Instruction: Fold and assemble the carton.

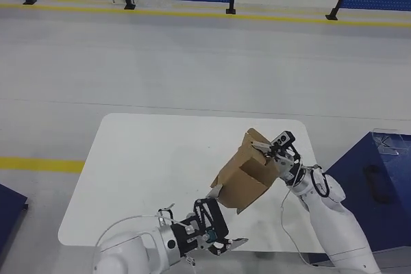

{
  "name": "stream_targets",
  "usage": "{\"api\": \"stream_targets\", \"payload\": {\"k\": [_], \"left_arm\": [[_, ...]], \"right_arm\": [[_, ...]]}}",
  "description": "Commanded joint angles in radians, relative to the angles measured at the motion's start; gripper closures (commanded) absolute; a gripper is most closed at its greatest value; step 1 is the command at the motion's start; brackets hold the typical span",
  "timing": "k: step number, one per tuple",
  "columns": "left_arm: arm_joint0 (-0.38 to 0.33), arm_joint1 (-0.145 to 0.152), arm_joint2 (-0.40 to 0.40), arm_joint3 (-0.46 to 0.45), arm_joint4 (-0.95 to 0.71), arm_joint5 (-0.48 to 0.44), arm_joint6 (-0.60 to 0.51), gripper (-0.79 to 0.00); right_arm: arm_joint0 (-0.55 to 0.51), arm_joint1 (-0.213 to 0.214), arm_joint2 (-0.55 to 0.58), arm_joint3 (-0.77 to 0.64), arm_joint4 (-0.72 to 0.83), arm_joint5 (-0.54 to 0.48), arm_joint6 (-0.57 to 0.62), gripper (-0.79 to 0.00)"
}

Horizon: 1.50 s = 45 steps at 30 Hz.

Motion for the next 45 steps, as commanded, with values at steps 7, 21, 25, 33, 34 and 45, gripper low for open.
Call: {"api": "stream_targets", "payload": {"k": [7,21,25,33,34,45], "left_arm": [[-0.058,-0.018,0.085,0.055,-0.008,0.0,-0.018,-0.785],[0.047,-0.002,-0.056,-0.02,0.102,0.111,0.126,-0.785],[0.047,-0.002,-0.056,-0.02,0.102,0.111,0.126,-0.785],[0.092,-0.005,-0.107,-0.025,0.152,0.27,0.24,-0.785],[0.103,-0.006,-0.114,-0.026,0.163,0.297,0.282,-0.785],[0.123,-0.017,-0.119,0.046,0.122,0.328,0.396,-0.785]], "right_arm": [[0.001,-0.009,-0.044,0.018,0.031,0.117,-0.055,0.0],[0.122,-0.04,-0.084,0.209,0.452,0.586,-0.232,0.0],[0.122,-0.04,-0.084,0.209,0.452,0.586,-0.232,0.0],[0.082,-0.039,-0.075,0.147,0.467,0.604,-0.197,0.0],[0.078,-0.038,-0.072,0.144,0.467,0.607,-0.182,0.0],[0.046,-0.032,-0.042,0.106,0.427,0.56,-0.093,0.0]]}}
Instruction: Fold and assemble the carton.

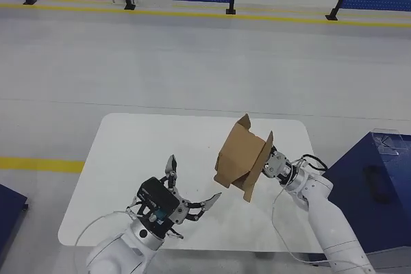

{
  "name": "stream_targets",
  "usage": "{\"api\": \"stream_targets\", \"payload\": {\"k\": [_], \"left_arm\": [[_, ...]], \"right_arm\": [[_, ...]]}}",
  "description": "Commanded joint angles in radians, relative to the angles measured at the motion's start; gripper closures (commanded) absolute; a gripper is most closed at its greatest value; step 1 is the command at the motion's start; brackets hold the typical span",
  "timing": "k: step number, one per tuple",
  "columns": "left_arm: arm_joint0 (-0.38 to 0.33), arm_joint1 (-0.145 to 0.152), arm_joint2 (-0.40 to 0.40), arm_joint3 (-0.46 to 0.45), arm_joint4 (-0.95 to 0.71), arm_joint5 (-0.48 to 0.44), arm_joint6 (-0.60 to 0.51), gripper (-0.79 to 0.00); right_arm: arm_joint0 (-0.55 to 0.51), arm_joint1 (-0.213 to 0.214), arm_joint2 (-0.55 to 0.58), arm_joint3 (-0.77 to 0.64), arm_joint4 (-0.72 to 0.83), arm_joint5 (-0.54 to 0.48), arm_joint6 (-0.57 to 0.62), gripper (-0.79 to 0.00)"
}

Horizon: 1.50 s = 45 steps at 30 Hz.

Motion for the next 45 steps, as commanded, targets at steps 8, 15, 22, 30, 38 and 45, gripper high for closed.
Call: {"api": "stream_targets", "payload": {"k": [8,15,22,30,38,45], "left_arm": [[-0.044,-0.016,0.029,0.022,-0.011,0.03,-0.016,-0.785],[-0.045,-0.019,0.018,0.029,-0.015,0.015,-0.031,-0.785],[-0.021,-0.02,0.005,0.007,-0.038,-0.019,0.018,-0.785],[-0.011,-0.025,0.038,-0.026,0.038,-0.016,0.05,-0.785],[-0.056,-0.041,0.08,0.027,0.041,0.023,0.029,-0.785],[-0.063,-0.049,0.083,0.054,0.03,0.035,0.03,-0.785]], "right_arm": [[-0.026,0.003,0.006,-0.031,-0.052,-0.041,0.061,0.0],[-0.022,-0.001,0.018,-0.018,0.007,-0.04,0.05,0.0],[-0.015,-0.005,0.018,-0.019,0.026,-0.044,0.021,0.0],[-0.025,-0.007,0.004,-0.042,-0.015,-0.064,0.032,0.0],[-0.042,-0.004,0.011,-0.067,-0.046,-0.068,0.062,0.0],[-0.051,-0.002,0.023,-0.076,-0.042,-0.062,0.071,0.0]]}}
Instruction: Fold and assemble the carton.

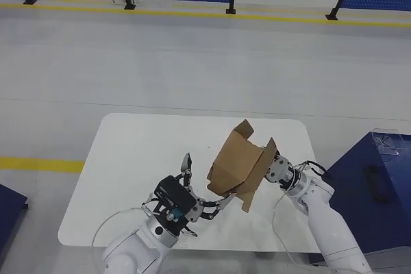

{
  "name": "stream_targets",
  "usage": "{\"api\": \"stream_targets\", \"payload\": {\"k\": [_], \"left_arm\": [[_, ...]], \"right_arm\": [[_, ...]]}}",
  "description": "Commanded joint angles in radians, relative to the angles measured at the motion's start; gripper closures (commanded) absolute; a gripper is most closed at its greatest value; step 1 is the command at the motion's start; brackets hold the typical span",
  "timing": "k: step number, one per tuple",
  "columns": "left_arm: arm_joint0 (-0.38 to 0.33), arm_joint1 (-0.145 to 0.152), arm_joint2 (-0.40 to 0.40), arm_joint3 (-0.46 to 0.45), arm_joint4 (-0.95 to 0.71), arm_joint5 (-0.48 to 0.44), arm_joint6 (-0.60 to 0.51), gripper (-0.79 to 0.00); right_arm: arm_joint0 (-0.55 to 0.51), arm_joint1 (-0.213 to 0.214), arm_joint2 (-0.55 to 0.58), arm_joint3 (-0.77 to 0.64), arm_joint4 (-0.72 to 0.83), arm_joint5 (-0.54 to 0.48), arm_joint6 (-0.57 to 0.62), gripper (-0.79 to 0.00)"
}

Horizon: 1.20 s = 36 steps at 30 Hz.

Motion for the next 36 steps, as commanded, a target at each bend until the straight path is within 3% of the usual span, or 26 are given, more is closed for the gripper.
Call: {"api": "stream_targets", "payload": {"k": [1,20,36], "left_arm": [[0.002,-0.002,-0.002,0.006,-0.001,0.005,-0.002,-0.785],[-0.009,-0.018,0.008,0.049,0.001,0.007,-0.036,-0.785],[0.071,-0.016,-0.038,-0.058,0.088,0.041,0.052,-0.779]], "right_arm": [[-0.002,0.0,0.002,-0.002,0.002,0.001,0.001,0.0],[-0.016,0.0,0.01,-0.031,0.035,0.051,-0.005,0.0],[-0.027,-0.003,-0.014,-0.032,-0.046,-0.029,-0.001,0.0]]}}
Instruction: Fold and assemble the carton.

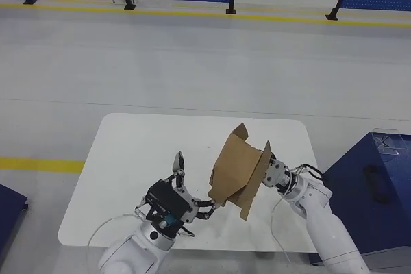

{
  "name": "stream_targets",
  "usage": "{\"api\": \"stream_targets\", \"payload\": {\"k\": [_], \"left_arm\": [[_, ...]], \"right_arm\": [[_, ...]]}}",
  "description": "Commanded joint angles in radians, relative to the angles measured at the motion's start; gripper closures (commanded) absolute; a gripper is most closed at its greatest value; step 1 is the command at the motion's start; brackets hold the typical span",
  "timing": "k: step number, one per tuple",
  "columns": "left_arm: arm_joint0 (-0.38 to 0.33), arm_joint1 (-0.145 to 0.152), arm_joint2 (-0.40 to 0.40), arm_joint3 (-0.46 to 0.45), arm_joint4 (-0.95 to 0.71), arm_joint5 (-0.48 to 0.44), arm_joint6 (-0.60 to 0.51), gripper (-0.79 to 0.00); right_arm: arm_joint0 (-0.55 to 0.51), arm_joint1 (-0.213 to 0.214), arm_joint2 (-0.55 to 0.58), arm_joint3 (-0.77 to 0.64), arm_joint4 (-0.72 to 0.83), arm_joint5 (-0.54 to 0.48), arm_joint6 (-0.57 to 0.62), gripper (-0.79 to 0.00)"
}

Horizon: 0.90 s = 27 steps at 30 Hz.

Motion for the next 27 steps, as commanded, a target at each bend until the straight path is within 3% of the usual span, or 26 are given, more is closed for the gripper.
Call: {"api": "stream_targets", "payload": {"k": [1,7,18,27], "left_arm": [[0.012,0.001,-0.007,-0.012,0.013,0.005,0.003,-0.782],[0.025,0.0,-0.016,-0.027,0.022,-0.011,0.013,-0.751],[-0.001,-0.009,0.035,-0.02,0.098,-0.031,-0.047,-0.68],[-0.008,-0.016,0.074,-0.03,0.197,-0.019,-0.08,-0.727]], "right_arm": [[-0.003,0.0,-0.002,0.001,-0.011,-0.014,0.006,0.0],[-0.006,-0.001,-0.004,-0.003,-0.041,-0.05,0.016,0.0],[-0.022,-0.005,-0.009,-0.01,-0.114,-0.195,0.03,0.0],[-0.019,-0.011,-0.009,0.002,-0.123,-0.262,-0.004,0.0]]}}
